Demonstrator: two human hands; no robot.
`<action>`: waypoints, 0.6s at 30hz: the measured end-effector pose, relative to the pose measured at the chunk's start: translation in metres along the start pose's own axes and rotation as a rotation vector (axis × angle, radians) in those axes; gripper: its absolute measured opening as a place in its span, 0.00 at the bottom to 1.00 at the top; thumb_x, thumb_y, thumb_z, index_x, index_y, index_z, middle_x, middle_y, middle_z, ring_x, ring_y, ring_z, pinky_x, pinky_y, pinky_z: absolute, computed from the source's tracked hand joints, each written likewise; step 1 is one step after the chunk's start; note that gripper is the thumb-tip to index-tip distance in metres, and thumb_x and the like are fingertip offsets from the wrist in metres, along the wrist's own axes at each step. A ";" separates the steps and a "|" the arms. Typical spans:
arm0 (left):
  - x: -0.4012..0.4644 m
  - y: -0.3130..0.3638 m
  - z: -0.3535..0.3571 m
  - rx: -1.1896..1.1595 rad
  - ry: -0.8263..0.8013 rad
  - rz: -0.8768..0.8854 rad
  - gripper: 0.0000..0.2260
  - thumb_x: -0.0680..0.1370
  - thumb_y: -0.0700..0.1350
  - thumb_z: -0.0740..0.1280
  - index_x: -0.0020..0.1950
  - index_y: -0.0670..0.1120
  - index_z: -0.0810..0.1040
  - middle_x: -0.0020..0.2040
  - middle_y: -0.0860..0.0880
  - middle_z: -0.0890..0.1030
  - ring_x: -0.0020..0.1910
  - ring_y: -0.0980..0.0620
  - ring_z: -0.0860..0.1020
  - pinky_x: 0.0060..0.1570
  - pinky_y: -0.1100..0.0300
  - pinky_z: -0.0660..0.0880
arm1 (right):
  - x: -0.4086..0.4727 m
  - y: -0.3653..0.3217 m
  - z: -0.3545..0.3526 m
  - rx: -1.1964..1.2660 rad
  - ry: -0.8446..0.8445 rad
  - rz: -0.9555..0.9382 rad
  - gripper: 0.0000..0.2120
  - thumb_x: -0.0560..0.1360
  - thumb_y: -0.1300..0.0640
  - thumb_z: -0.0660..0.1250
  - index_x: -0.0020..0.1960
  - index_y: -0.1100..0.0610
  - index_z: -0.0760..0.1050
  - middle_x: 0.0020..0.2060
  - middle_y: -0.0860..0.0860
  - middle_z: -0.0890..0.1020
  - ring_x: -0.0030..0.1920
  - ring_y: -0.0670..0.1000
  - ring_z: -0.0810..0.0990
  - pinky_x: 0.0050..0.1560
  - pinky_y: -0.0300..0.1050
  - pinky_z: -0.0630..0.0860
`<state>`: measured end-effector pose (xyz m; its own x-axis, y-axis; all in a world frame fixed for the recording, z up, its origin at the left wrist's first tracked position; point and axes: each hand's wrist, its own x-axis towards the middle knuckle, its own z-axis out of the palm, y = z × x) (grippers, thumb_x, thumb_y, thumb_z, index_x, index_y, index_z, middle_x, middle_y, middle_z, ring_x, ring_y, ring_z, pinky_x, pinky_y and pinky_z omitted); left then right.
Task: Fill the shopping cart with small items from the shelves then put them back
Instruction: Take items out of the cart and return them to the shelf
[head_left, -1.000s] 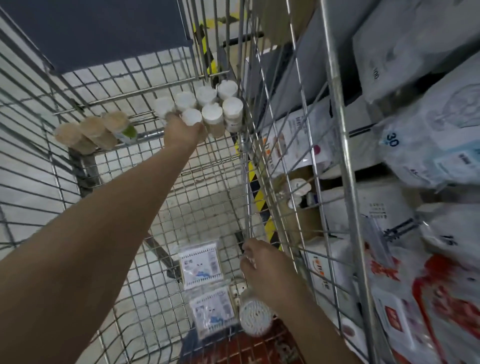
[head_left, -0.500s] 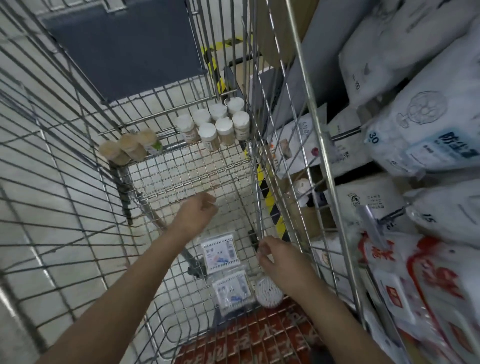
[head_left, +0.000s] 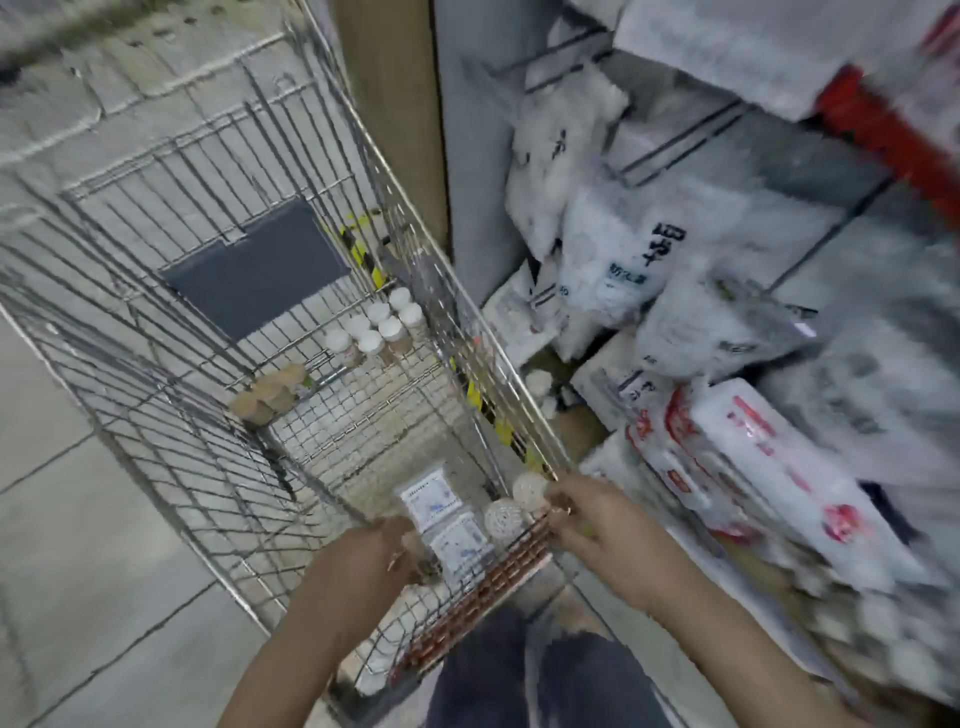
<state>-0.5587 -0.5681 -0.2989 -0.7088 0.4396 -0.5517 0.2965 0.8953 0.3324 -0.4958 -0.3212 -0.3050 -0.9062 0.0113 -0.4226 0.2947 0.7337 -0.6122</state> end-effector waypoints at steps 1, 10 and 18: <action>-0.007 0.014 -0.011 0.015 0.024 0.033 0.18 0.82 0.52 0.57 0.71 0.52 0.67 0.68 0.52 0.74 0.62 0.55 0.74 0.61 0.61 0.70 | -0.020 -0.002 -0.010 -0.001 0.028 0.005 0.12 0.79 0.52 0.61 0.60 0.53 0.74 0.54 0.51 0.79 0.54 0.50 0.77 0.54 0.46 0.73; -0.064 0.177 -0.057 0.200 0.240 0.471 0.18 0.82 0.51 0.55 0.73 0.54 0.64 0.69 0.55 0.71 0.65 0.54 0.71 0.59 0.61 0.67 | -0.208 0.022 -0.068 0.035 0.404 0.179 0.15 0.80 0.50 0.59 0.66 0.46 0.71 0.62 0.41 0.74 0.63 0.42 0.71 0.58 0.34 0.67; -0.153 0.345 0.049 0.200 0.013 0.970 0.18 0.81 0.52 0.57 0.72 0.57 0.65 0.68 0.58 0.69 0.67 0.56 0.68 0.63 0.62 0.67 | -0.432 0.092 -0.057 0.156 0.593 0.471 0.15 0.81 0.46 0.56 0.67 0.41 0.67 0.62 0.35 0.71 0.62 0.38 0.69 0.59 0.34 0.68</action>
<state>-0.3160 -0.3230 -0.1373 -0.1086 0.9890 -0.1004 0.8541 0.1445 0.4996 -0.0947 -0.2202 -0.1409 -0.6728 0.6926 -0.2601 0.6887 0.4580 -0.5620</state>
